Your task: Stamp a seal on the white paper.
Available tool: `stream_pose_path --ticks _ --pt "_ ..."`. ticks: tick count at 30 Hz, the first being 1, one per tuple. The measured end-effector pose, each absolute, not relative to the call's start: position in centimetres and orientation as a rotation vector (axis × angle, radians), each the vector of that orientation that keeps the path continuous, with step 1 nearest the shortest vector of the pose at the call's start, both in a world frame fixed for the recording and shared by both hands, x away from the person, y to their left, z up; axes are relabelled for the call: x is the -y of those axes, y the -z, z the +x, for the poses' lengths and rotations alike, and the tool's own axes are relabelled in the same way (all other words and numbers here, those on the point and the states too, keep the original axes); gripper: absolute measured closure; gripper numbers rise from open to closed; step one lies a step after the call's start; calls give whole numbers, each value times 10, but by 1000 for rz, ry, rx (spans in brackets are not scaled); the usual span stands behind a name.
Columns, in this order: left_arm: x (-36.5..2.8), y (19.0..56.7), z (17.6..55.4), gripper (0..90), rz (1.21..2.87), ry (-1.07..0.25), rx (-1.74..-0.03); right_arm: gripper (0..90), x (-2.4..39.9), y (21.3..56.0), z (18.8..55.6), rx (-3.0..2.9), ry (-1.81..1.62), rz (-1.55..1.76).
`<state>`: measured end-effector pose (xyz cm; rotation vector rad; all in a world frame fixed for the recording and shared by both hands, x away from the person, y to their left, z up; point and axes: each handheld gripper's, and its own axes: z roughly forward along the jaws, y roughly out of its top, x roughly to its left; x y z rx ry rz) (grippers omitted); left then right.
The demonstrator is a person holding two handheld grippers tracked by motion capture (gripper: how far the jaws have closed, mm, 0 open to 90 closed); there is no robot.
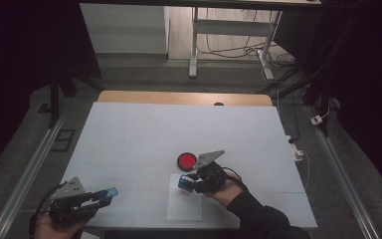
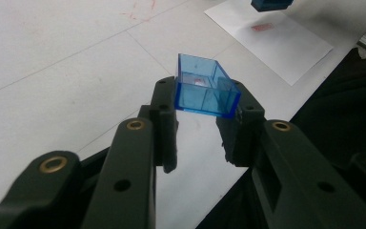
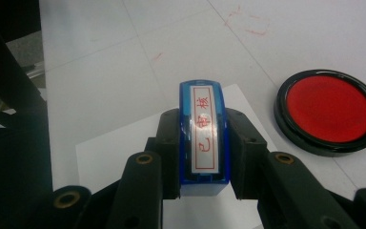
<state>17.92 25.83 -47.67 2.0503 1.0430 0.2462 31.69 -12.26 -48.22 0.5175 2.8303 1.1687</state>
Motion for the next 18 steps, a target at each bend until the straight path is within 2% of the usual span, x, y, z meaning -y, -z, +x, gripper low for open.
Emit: stream_pose_path --ticks 18 --pt "-258 477 179 687 2052 -244 -1032 696 122 465 309 -2800 -1182 426"
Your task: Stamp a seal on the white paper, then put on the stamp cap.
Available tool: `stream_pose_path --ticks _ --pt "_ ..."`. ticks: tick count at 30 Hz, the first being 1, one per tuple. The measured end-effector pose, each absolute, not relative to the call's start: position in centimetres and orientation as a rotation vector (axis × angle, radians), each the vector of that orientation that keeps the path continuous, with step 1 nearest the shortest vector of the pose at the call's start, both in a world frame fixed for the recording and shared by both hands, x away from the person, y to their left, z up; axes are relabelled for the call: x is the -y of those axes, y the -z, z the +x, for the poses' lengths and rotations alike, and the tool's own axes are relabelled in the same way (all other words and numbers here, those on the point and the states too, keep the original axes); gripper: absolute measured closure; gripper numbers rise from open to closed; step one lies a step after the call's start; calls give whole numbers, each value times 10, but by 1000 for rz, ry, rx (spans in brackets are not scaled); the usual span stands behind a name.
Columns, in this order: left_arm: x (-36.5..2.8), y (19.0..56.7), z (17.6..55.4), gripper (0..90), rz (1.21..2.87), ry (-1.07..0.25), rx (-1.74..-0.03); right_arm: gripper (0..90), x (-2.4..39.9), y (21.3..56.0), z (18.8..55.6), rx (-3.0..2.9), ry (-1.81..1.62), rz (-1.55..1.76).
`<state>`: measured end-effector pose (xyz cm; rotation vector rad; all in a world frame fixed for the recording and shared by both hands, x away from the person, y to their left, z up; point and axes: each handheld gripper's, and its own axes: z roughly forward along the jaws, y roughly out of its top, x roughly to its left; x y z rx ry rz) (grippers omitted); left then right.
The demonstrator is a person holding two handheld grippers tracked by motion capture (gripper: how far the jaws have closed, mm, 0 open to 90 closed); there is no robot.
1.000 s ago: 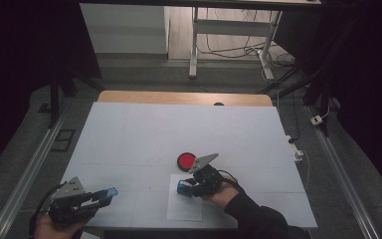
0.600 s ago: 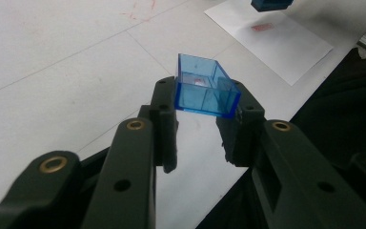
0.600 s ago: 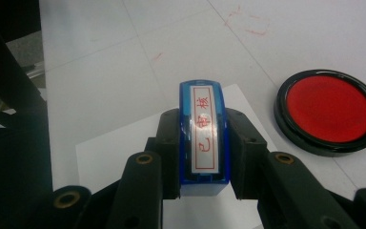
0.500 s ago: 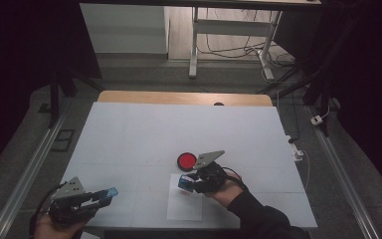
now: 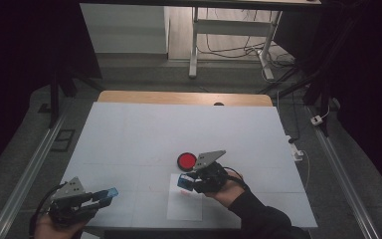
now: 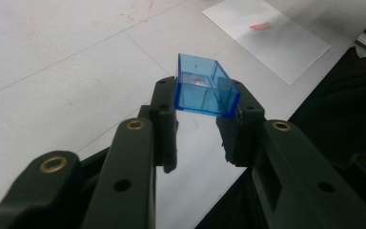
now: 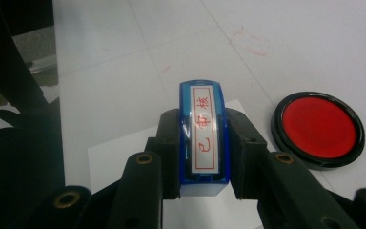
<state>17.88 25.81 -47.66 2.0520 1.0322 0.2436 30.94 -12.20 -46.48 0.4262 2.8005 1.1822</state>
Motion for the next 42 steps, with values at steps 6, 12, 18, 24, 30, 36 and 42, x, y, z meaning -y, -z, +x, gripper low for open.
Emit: stream_pose_path --ticks 6,12,18,24,30,36,42 --pt "-258 476 179 686 2053 -245 -1029 696 124 458 308 -2786 -1210 436" --pt "-258 476 179 686 2052 -243 -1026 696 127 451 308 -2765 -1233 425" --pt "-258 476 179 686 2051 -242 -1023 696 130 444 307 -2752 -1267 438" --pt "-258 476 178 686 2051 -242 -1021 696 131 440 306 -2739 -1290 424" --pt "-259 476 179 686 2050 -240 -1023 696 131 435 304 -2722 -1306 410" --pt "-258 476 178 686 2052 -244 -1018 696 131 433 303 -2724 -1318 403" --pt "-256 475 180 686 2035 -211 -991 696 131 432 304 -2726 -1329 400"
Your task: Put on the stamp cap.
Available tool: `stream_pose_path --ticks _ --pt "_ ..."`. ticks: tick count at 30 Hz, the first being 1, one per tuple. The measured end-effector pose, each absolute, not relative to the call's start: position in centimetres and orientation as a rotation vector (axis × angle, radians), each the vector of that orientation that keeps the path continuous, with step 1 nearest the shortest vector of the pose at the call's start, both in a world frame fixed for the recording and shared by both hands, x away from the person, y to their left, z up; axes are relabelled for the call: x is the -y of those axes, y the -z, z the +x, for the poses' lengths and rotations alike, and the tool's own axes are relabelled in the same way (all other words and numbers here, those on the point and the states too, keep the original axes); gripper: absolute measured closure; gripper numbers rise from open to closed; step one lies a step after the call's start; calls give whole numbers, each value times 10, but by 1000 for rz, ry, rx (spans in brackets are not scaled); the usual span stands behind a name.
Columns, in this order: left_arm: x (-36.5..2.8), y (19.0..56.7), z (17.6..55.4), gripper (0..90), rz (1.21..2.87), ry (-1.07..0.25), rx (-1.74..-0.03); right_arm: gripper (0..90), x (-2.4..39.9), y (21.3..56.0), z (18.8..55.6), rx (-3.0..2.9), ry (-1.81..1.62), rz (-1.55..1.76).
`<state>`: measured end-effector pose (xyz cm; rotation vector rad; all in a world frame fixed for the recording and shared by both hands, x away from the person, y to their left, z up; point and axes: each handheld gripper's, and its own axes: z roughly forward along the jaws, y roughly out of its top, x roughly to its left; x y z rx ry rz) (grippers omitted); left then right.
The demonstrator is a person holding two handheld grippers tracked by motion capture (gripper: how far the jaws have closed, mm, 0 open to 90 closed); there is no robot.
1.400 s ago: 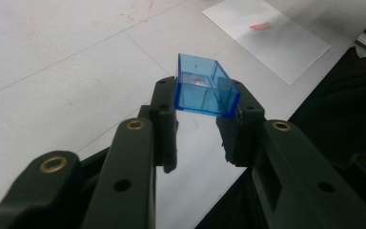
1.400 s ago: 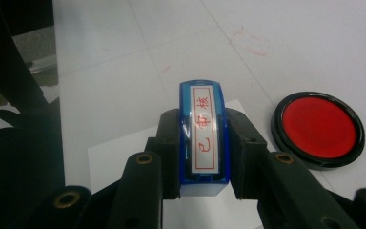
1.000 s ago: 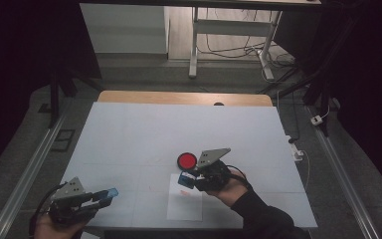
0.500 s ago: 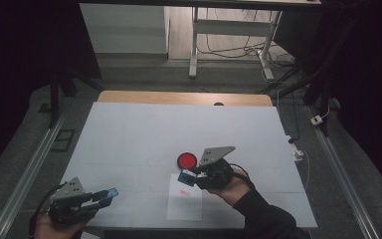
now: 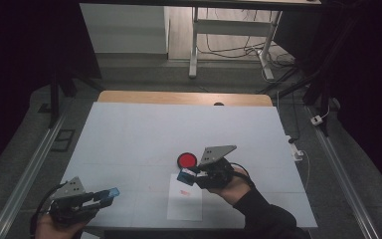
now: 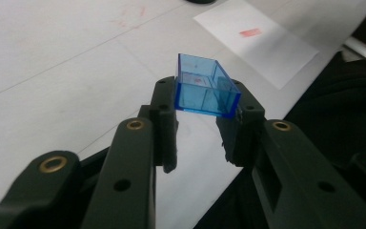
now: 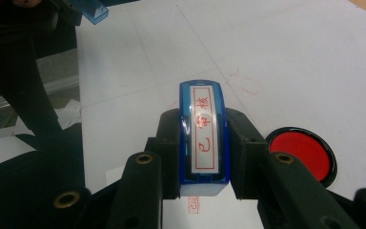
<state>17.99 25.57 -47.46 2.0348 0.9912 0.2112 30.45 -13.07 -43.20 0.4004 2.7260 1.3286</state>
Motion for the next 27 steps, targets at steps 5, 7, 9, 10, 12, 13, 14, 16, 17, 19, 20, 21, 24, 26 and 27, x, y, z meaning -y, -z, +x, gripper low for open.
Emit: stream_pose_path --ticks 5,7,9,10,12,13,14,16,17,19,20,21,24,26,27 --pt "-247 471 182 686 2041 -200 -926 696 132 430 306 -2722 -1346 401" --pt "-244 470 183 686 2042 -190 -910 696 133 429 306 -2718 -1354 404" --pt "-240 470 185 686 2043 -180 -896 696 134 428 306 -2718 -1360 403" --pt "-239 469 186 686 2044 -176 -887 696 134 427 306 -2718 -1359 404" --pt "-235 468 188 686 2048 -171 -871 696 134 426 306 -2718 -1360 399" --pt "-233 468 189 686 2049 -170 -862 696 134 425 306 -2718 -1356 394" --pt "-230 467 190 686 2050 -166 -856 696 135 424 306 -2715 -1358 390" --pt "-225 465 192 686 2065 -162 -831 696 136 423 306 -2711 -1369 390" --pt "-222 465 193 687 2071 -158 -820 696 136 423 306 -2709 -1372 386" --pt "-216 464 196 686 2085 -150 -800 696 137 422 306 -2711 -1374 388" --pt "-214 464 197 687 2091 -147 -790 695 137 422 306 -2712 -1374 389" --pt "-212 465 199 686 2094 -145 -782 696 137 422 306 -2713 -1374 389" --pt "-208 465 204 686 2095 -139 -761 696 136 422 306 -2715 -1377 385" --pt "-206 465 208 686 2095 -135 -744 696 136 421 306 -2717 -1380 385" --pt "-204 465 210 686 2093 -132 -737 695 136 421 306 -2717 -1384 385"
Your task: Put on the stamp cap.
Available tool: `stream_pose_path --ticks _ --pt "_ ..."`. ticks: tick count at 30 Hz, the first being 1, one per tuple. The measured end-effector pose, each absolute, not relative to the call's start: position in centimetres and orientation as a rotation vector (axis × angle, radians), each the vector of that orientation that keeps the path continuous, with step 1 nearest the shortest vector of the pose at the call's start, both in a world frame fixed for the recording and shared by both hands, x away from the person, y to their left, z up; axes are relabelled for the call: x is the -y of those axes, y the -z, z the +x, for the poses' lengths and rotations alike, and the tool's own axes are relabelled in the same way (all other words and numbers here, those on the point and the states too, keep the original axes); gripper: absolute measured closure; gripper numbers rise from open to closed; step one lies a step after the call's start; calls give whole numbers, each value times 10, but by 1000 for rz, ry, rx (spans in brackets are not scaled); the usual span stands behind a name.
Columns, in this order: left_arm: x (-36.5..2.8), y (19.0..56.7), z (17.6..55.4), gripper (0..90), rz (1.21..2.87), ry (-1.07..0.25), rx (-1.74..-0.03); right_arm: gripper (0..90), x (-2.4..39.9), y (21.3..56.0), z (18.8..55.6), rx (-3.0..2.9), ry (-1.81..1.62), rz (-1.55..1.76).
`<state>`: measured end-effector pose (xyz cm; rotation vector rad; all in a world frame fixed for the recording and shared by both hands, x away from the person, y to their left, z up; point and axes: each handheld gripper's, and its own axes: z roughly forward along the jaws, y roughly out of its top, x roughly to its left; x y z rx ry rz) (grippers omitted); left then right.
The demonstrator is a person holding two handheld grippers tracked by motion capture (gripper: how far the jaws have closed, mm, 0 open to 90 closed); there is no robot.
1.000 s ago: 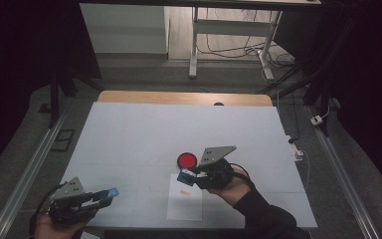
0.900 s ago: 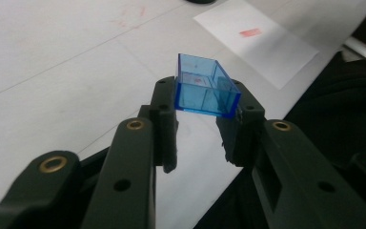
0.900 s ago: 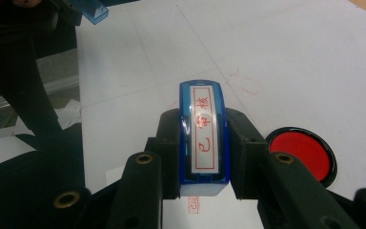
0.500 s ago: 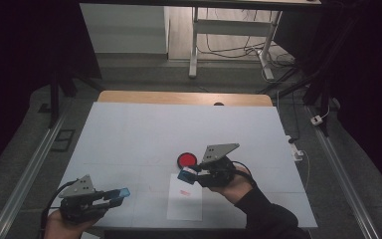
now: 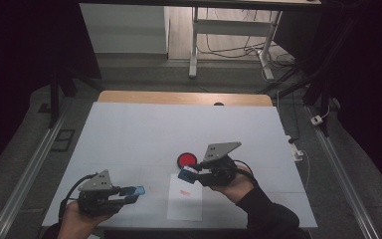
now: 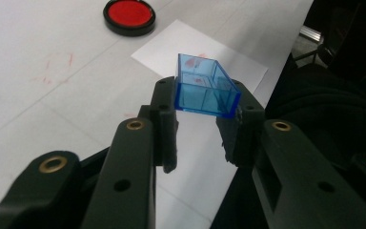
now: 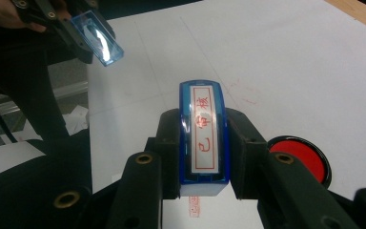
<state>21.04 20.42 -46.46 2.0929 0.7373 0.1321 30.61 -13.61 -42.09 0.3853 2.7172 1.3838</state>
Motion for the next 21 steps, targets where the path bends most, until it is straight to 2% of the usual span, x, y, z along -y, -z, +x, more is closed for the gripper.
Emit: stream_pose_path --ticks 21 --pt "-168 461 253 687 2120 -85 -573 696 138 416 307 -2713 -1408 370"
